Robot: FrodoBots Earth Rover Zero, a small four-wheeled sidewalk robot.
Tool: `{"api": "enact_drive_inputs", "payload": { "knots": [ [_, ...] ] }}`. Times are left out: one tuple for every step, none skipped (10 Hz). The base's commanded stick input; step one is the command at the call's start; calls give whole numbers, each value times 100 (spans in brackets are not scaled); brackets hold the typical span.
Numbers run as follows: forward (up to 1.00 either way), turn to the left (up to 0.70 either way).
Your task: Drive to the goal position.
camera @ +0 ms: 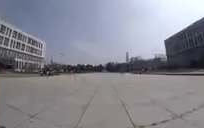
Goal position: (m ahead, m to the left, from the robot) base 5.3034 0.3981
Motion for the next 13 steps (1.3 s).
{"api": "enact_drive_inputs", "payload": {
  "knots": [
    [100, 0],
    [100, 0],
    [100, 0],
    [100, 0],
    [100, 0],
    [100, 0],
    [100, 0],
    [100, 0],
    [100, 0],
    [100, 0],
    [100, 0],
    [100, 0],
    [100, 0]
  ]
}}
